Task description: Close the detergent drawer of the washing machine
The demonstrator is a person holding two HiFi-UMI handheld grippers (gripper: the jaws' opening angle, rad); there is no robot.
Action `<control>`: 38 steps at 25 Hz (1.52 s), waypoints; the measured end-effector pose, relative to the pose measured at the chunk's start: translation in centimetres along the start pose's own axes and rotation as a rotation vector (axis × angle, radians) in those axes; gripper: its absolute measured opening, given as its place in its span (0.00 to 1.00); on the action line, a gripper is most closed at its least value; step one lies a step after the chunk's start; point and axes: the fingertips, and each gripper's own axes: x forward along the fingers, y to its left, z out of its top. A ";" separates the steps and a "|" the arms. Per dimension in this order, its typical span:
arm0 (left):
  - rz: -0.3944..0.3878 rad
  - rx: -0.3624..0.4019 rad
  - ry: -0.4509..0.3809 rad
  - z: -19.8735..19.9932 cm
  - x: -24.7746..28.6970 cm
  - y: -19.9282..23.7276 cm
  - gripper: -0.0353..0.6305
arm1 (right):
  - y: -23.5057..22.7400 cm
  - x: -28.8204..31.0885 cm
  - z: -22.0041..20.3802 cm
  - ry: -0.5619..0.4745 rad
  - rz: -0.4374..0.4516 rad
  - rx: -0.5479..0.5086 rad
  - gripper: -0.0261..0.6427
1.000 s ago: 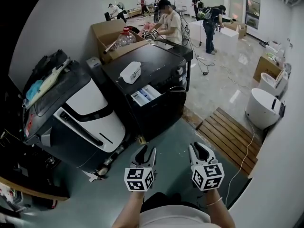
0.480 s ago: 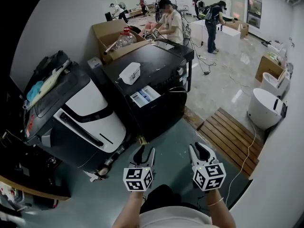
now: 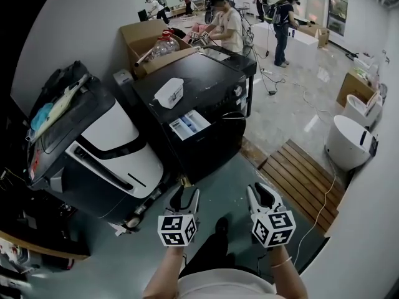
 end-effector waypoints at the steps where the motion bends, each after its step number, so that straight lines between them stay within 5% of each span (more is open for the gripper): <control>1: 0.002 -0.003 0.004 -0.1 0.5 0.3 0.32 | -0.1 0.4 0.0 0.004 -0.001 0.000 0.16; 23: 0.064 -0.073 0.070 0.0 14.4 9.4 0.35 | -3.4 18.4 2.2 0.102 0.047 -0.016 0.16; 38: 0.088 -0.132 0.081 0.4 18.3 13.1 0.35 | -3.5 26.6 3.5 0.157 0.090 -0.049 0.16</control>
